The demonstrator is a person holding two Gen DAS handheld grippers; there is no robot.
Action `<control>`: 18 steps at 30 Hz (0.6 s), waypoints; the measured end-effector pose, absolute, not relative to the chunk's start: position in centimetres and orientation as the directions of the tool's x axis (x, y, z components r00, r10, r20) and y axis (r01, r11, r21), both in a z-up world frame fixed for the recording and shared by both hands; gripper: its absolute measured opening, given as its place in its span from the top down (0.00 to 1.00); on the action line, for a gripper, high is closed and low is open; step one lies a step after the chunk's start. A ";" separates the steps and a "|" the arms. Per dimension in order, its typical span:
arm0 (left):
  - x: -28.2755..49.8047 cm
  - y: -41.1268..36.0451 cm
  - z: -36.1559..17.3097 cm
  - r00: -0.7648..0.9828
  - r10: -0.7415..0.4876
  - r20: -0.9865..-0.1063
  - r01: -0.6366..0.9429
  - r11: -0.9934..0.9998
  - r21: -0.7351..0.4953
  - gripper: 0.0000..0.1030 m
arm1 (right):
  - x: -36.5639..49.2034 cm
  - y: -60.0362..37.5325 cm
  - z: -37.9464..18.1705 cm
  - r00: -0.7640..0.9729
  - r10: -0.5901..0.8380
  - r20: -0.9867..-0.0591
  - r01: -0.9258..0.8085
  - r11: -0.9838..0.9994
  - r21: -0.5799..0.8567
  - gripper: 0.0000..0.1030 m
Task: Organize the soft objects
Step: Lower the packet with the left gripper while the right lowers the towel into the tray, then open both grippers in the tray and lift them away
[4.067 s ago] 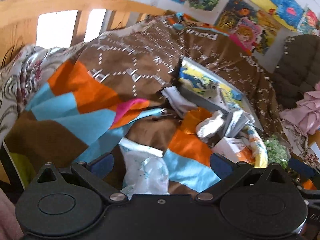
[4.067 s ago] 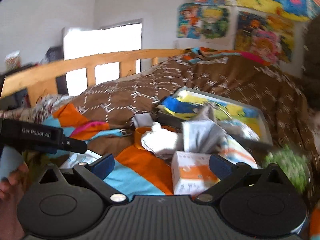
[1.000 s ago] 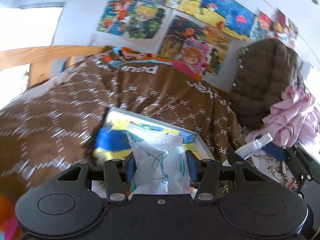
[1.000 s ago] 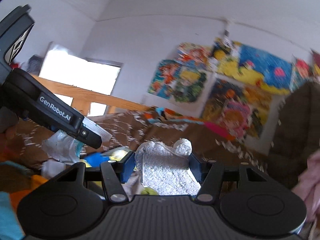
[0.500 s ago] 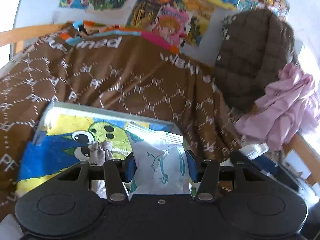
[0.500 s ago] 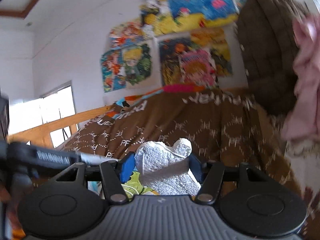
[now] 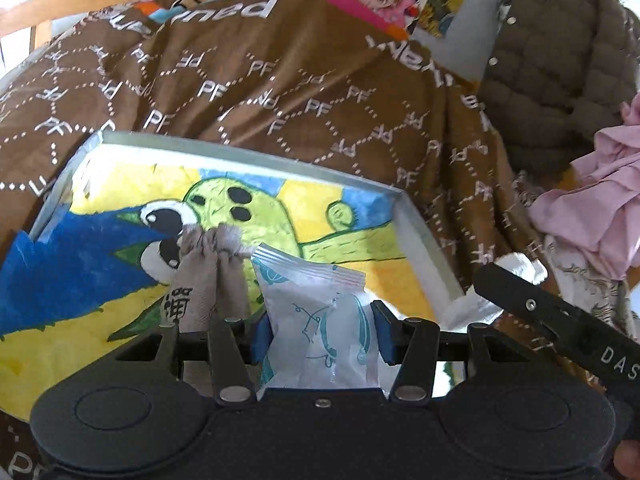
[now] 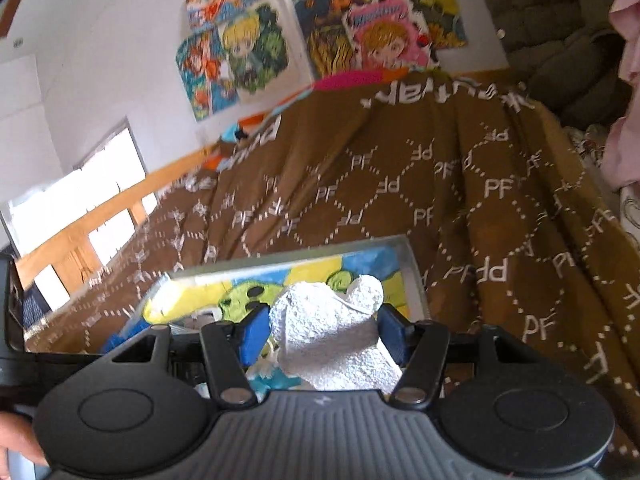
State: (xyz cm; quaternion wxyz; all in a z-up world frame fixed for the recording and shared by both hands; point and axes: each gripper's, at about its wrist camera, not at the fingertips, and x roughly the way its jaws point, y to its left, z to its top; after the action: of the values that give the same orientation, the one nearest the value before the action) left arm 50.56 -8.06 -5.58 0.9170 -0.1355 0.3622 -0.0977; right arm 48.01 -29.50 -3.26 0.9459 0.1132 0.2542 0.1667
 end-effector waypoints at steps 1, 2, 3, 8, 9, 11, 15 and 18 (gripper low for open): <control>50.7 -8.0 -5.9 0.716 -0.268 -0.644 0.069 0.946 -0.317 0.49 | 48.3 -29.2 -3.4 0.810 0.369 -0.455 -0.255 0.921 0.293 0.38; 50.8 -7.9 -6.2 0.713 -0.262 -0.650 0.060 0.947 -0.316 0.49 | 48.6 -29.0 -3.6 0.804 0.367 -0.468 -0.251 0.923 0.293 0.37; 50.8 -7.8 -6.6 0.709 -0.256 -0.657 0.052 0.948 -0.313 0.49 | 48.8 -28.9 -3.8 0.800 0.367 -0.475 -0.247 0.922 0.297 0.36; 50.6 -7.8 -7.7 0.708 -0.237 -0.665 0.050 0.956 -0.287 0.47 | 49.2 -29.0 -3.9 0.791 0.357 -0.496 -0.228 0.925 0.304 0.29; 50.5 -7.9 -7.7 0.710 -0.235 -0.664 0.056 0.959 -0.279 0.47 | 49.3 -29.2 -4.0 0.790 0.356 -0.499 -0.221 0.925 0.310 0.28; 50.3 -8.0 -7.7 0.712 -0.233 -0.662 0.064 0.961 -0.270 0.47 | 49.3 -29.4 -4.1 0.792 0.343 -0.505 -0.200 0.927 0.316 0.22; 49.9 -7.9 -7.6 0.713 -0.236 -0.661 0.065 0.960 -0.272 0.46 | 49.4 -30.0 -4.1 0.793 0.343 -0.503 -0.188 0.924 0.334 0.17; 49.5 -7.8 -7.3 0.710 -0.241 -0.661 0.059 0.957 -0.285 0.43 | 49.3 -30.5 -3.8 0.794 0.359 -0.490 -0.192 0.913 0.359 0.12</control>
State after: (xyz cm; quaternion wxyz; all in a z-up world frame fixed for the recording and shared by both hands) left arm 49.45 -7.79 -7.34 0.9166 -0.1225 0.3716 -0.0819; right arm 49.29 -30.53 -3.78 0.9357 0.1471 0.2849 0.1472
